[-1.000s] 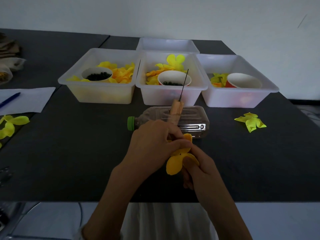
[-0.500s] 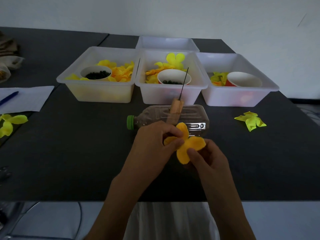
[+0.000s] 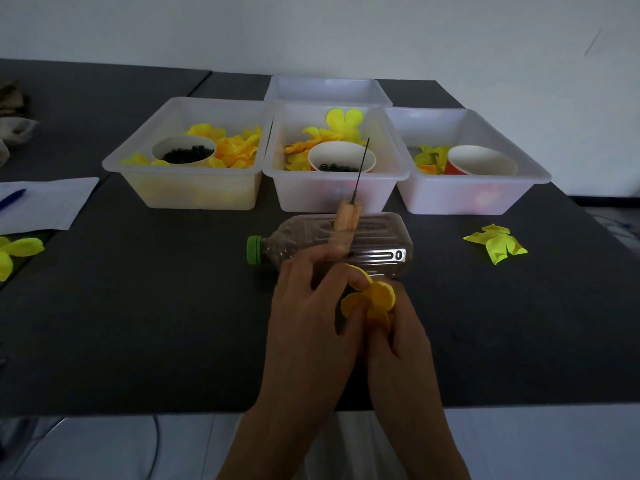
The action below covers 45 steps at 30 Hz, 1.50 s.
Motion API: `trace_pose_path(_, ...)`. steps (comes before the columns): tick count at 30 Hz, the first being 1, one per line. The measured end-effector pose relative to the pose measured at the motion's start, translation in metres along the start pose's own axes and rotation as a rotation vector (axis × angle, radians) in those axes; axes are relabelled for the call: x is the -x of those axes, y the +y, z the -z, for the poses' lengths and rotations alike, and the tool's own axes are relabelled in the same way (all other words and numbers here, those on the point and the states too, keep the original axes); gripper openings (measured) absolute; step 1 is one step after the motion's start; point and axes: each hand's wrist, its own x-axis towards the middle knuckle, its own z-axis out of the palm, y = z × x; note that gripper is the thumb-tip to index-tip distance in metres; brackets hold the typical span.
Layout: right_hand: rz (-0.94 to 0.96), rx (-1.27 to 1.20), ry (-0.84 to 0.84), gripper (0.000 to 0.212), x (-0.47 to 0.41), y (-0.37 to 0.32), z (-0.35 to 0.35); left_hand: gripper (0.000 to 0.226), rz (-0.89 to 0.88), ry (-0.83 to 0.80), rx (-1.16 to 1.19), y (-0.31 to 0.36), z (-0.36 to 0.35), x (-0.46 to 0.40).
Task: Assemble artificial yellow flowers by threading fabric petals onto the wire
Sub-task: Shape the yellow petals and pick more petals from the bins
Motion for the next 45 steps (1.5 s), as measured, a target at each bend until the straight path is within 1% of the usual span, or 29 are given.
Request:
trace_pose_path(2, 0.098, -0.045, -0.038, 0.030, 0.001, -0.002, 0.000, 0.019, -0.053, 0.063, 0.027, -0.001, 0.000, 0.001)
trace_pose_path(3, 0.114, -0.068, -0.047, 0.032, 0.003, -0.004, 0.000, 0.020, -0.088, 0.064, 0.045, -0.001, 0.000, 0.000)
trace_pose_path(5, 0.118, -0.108, -0.044, 0.034, 0.004, -0.006, 0.002, 0.030, -0.119, 0.013, 0.101, -0.002, 0.002, -0.002)
trace_pose_path(7, 0.113, -0.141, -0.065, 0.039, 0.004, -0.008, 0.005, 0.034, -0.108, -0.043, 0.150, -0.001, 0.004, -0.005)
trace_pose_path(10, 0.050, -0.116, -0.145, 0.035, 0.004, -0.010, 0.012, 0.036, -0.073, -0.064, 0.143, 0.000, 0.008, -0.007)
trace_pose_path(12, 0.035, -0.097, -0.189, 0.031, 0.004, -0.010, 0.016, 0.033, -0.036, -0.074, 0.137, -0.001, 0.012, -0.009)
trace_pose_path(15, 0.068, -0.134, -0.260, 0.029, 0.004, -0.013, 0.021, 0.023, 0.048, -0.133, 0.226, -0.002, 0.018, -0.013)
trace_pose_path(18, 0.067, -0.169, -0.338, 0.029, 0.002, -0.012, 0.025, 0.014, 0.075, -0.149, 0.274, -0.001, 0.021, -0.016)
trace_pose_path(22, 0.039, -0.254, -0.417, 0.032, 0.002, -0.014, 0.030, 0.014, 0.096, -0.157, 0.312, -0.001, 0.021, -0.017)
trace_pose_path(25, 0.007, -0.293, -0.453, 0.033, 0.001, -0.016, 0.034, 0.011, 0.103, -0.165, 0.353, -0.001, 0.020, -0.017)
trace_pose_path(29, -0.021, -0.284, -0.478, 0.042, 0.001, -0.018, 0.037, 0.011, 0.097, -0.182, 0.371, -0.001, 0.019, -0.016)
trace_pose_path(32, -0.019, -0.302, -0.489, 0.039, 0.002, -0.020, 0.039, 0.012, 0.100, -0.190, 0.378, 0.000, 0.019, -0.016)
trace_pose_path(36, -0.031, -0.295, -0.491, 0.052, 0.001, -0.018, 0.042, 0.010, 0.097, -0.193, 0.336, 0.002, 0.017, -0.016)
trace_pose_path(38, -0.025, -0.279, -0.484, 0.049, 0.001, -0.018, 0.042, 0.010, 0.089, -0.198, 0.303, 0.003, 0.016, -0.015)
trace_pose_path(42, -0.024, -0.281, -0.484, 0.028, 0.001, -0.020, 0.041, 0.010, 0.088, -0.196, 0.302, 0.004, 0.017, -0.016)
trace_pose_path(45, -0.037, -0.291, -0.485, 0.030, 0.001, -0.018, 0.042, 0.010, 0.096, -0.214, 0.307, 0.005, 0.017, -0.016)
